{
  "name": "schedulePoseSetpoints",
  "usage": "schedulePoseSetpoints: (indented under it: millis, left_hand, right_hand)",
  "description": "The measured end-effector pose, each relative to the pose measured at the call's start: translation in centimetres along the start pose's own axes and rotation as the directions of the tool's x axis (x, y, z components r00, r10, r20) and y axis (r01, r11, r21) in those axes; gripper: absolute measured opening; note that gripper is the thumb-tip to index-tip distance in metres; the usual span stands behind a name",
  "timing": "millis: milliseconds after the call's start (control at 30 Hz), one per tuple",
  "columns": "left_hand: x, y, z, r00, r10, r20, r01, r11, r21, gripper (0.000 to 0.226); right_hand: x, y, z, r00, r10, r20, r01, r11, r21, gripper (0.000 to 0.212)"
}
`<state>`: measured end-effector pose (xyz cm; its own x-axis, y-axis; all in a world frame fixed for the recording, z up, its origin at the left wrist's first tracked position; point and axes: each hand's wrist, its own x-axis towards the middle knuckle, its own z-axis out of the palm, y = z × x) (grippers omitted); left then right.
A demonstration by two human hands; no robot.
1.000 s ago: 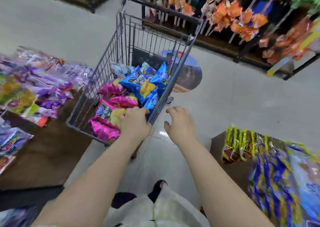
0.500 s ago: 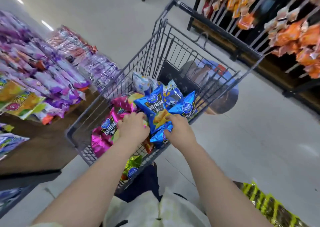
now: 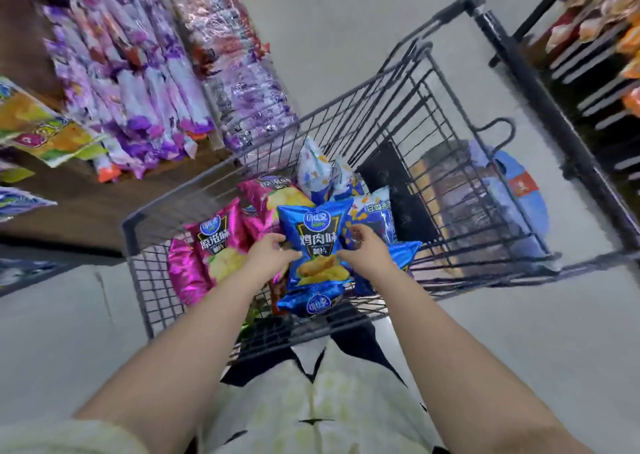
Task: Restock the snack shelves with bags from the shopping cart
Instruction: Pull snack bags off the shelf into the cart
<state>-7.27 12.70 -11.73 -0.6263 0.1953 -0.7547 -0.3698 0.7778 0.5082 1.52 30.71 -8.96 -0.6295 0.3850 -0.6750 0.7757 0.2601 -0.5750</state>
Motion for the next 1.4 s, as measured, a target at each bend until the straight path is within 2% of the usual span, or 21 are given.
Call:
schedulePoseSetpoints:
  millis: [133,333,400,467,567,667,833,967,1033,1100,1133,1233,1333,1400]
  left_hand:
    - [0.4,0.5,3.6,0.997,-0.066,-0.04,0.057,0.98,-0.189,0.074]
    - [1.1,0.3,5.7,0.99,-0.137,-0.027,0.119,0.927,-0.355,0.069]
    - [0.8,0.1,5.8,0.99,-0.141,-0.028,0.118,0.906,-0.407,0.073]
    - [0.3,-0.6,6.0,0.987,-0.15,-0.053,0.109,0.881,-0.46,0.077]
    - [-1.4,-1.2,6.1,0.98,-0.16,-0.12,0.068,0.833,-0.549,0.093]
    - [-3.5,-2.1,5.5,0.959,-0.168,-0.229,-0.016,0.771,-0.636,0.085]
    - [-8.4,-3.8,1.8,0.895,-0.198,-0.4,-0.177,0.665,-0.725,0.081]
    - [-12.9,-5.7,-2.4,0.797,-0.268,-0.542,-0.329,0.56,-0.76,0.085]
    - [-15.2,-7.3,-4.1,0.753,-0.316,-0.577,-0.385,0.499,-0.776,0.076]
    - [-17.5,-9.4,-5.5,0.734,-0.347,-0.584,-0.434,0.421,-0.796,0.085]
    - [-18.5,-10.6,-6.0,0.733,-0.357,-0.579,-0.445,0.391,-0.805,0.087]
    - [-21.8,-14.6,-7.2,0.721,-0.4,-0.566,-0.477,0.306,-0.824,0.06]
    - [-24.8,-19.2,-8.1,0.708,-0.441,-0.551,-0.495,0.247,-0.833,0.059]
    - [-27.0,-22.5,-9.2,0.69,-0.472,-0.549,-0.52,0.205,-0.829,0.067]
  right_hand:
    - [3.6,0.8,-0.4,0.993,0.014,0.121,-0.009,0.999,-0.041,0.073]
    - [6.6,2.1,0.9,0.965,0.024,0.261,-0.034,0.999,0.033,0.049]
    - [6.7,2.2,0.7,0.957,0.009,0.289,-0.022,0.999,0.041,0.053]
    - [6.7,2.0,0.5,0.953,-0.02,0.304,0.009,0.999,0.039,0.066]
    - [6.0,1.7,-0.1,0.938,-0.097,0.334,0.075,0.994,0.079,0.077]
    - [5.0,0.7,-0.4,0.906,-0.176,0.384,0.145,0.984,0.107,0.08]
    - [2.2,-4.4,1.8,0.818,-0.321,0.478,0.263,0.947,0.185,0.082]
    - [-1.3,-9.8,6.0,0.702,-0.448,0.554,0.335,0.894,0.298,0.064]
    - [-3.2,-12.1,8.5,0.64,-0.485,0.595,0.358,0.874,0.328,0.059]
    - [-5.3,-13.8,11.2,0.573,-0.515,0.638,0.394,0.855,0.337,0.059]
    - [-6.4,-14.4,12.6,0.541,-0.519,0.661,0.404,0.85,0.337,0.058]
    - [-9.9,-15.8,17.3,0.458,-0.5,0.735,0.41,0.852,0.325,0.048]
    - [-13.6,-16.7,22.6,0.408,-0.439,0.801,0.396,0.875,0.278,0.05]
    - [-16.3,-17.2,26.4,0.387,-0.411,0.826,0.393,0.883,0.256,0.056]
